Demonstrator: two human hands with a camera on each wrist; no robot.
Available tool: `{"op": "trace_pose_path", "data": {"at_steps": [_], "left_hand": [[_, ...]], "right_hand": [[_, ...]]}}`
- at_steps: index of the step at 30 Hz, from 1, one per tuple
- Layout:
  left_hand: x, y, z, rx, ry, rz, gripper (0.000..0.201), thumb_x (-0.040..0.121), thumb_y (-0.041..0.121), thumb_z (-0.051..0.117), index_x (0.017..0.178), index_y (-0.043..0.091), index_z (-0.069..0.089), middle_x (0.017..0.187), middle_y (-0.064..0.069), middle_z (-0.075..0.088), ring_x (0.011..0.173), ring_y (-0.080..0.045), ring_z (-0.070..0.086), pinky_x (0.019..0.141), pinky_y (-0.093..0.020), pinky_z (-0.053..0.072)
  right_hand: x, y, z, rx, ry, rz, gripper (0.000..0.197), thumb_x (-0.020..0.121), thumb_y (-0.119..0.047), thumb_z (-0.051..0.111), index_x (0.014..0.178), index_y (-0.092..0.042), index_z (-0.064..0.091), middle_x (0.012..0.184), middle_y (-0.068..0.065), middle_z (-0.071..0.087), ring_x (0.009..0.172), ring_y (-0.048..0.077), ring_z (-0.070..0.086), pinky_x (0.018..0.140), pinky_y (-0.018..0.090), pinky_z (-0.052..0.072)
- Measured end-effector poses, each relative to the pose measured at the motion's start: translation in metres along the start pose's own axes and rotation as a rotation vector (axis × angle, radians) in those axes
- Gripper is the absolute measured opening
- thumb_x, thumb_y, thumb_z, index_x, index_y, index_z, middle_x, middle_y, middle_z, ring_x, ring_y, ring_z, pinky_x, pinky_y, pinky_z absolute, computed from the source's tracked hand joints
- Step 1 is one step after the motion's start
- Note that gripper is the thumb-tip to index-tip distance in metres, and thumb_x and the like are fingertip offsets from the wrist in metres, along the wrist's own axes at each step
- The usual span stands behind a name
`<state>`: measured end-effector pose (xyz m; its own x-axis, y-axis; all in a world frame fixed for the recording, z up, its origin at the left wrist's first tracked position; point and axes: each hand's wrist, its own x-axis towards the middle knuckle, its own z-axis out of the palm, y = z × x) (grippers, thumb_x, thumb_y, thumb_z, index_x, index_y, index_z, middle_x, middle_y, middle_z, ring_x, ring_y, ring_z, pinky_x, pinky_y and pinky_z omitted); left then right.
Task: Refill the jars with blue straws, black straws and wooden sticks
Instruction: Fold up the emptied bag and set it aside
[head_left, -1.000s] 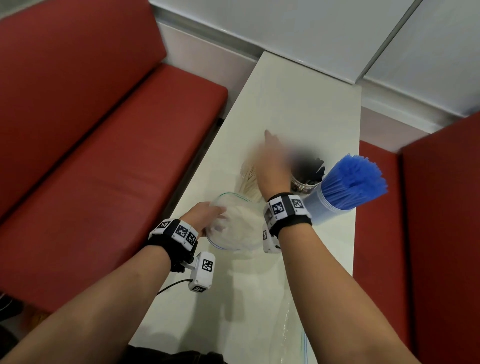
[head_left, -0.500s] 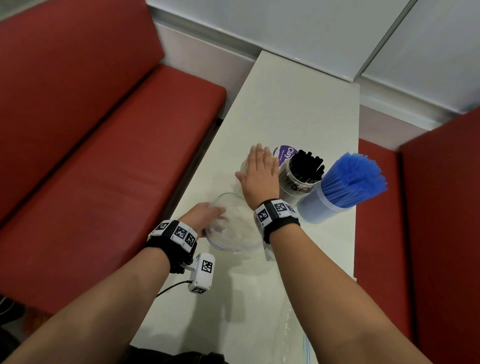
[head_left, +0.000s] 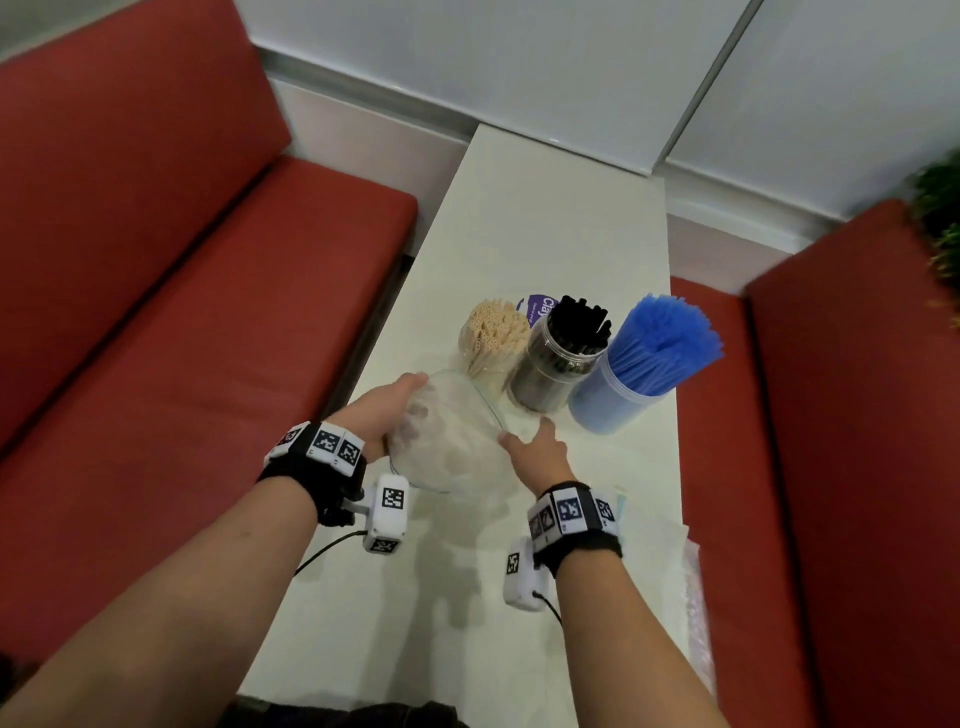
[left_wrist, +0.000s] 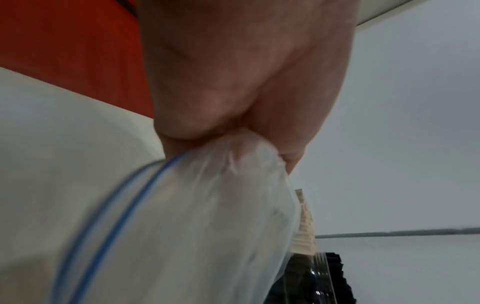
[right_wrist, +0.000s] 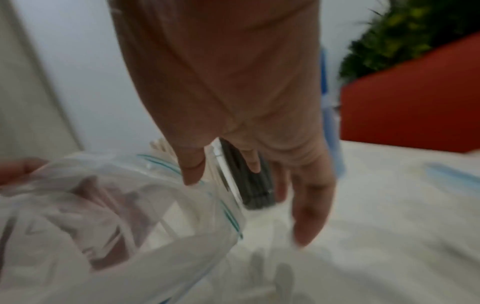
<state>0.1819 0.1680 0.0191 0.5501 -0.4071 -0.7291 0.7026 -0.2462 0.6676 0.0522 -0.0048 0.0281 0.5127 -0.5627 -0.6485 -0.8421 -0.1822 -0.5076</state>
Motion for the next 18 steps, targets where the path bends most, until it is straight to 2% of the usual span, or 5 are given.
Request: {"op": "trace_pose_path", "data": {"at_steps": [5,8,13,16,18], "left_hand": [[0.0,-0.003,0.005,-0.03,-0.067,0.221,0.008,0.1,0.016,0.059,0.107,0.014,0.064,0.091,-0.005,0.058,0.057,-0.016,0.056,0.046,-0.026,0.049],[-0.005,-0.003,0.001,0.029,-0.015,0.275,0.016,0.095,0.003,0.061,0.099,0.016,0.07,0.096,-0.009,0.065,0.069,-0.022,0.062,0.049,-0.03,0.055],[-0.019,-0.005,0.015,0.698,0.444,0.482,0.008,0.086,0.02,0.074,0.093,0.024,0.073,0.094,-0.011,0.072,0.078,-0.028,0.065,0.074,-0.036,0.054],[-0.038,-0.004,0.044,0.84,0.32,0.688,0.032,0.086,0.029,0.072,0.118,0.032,0.066,0.124,0.001,0.052,0.114,-0.017,0.05,0.1,-0.037,0.038],[-0.056,0.002,0.066,0.762,0.196,0.923,0.021,0.086,0.028,0.065,0.105,0.033,0.07,0.118,0.006,0.051,0.115,-0.013,0.046,0.102,-0.035,0.033]], "right_hand": [[-0.009,0.03,0.003,0.599,-0.054,-0.09,0.014,0.096,-0.01,0.066,0.105,0.0,0.064,0.071,0.012,0.057,0.055,0.017,0.052,0.049,0.023,0.049],[-0.013,0.041,-0.012,0.508,0.095,-0.16,0.01,0.092,-0.009,0.068,0.083,-0.006,0.064,0.063,0.008,0.057,0.056,0.018,0.051,0.047,0.022,0.045],[-0.027,0.04,-0.033,0.417,0.215,-0.22,0.019,0.089,-0.004,0.058,0.077,-0.014,0.048,0.076,0.005,0.051,0.063,0.02,0.052,0.053,0.032,0.052],[-0.037,0.031,-0.046,0.326,0.397,-0.284,0.025,0.085,-0.001,0.057,0.071,-0.017,0.044,0.071,0.001,0.05,0.067,0.022,0.047,0.062,0.033,0.048],[-0.045,0.025,-0.056,0.263,0.451,-0.322,0.019,0.084,-0.002,0.058,0.075,-0.015,0.047,0.07,-0.001,0.051,0.067,0.019,0.046,0.056,0.026,0.039]]}}
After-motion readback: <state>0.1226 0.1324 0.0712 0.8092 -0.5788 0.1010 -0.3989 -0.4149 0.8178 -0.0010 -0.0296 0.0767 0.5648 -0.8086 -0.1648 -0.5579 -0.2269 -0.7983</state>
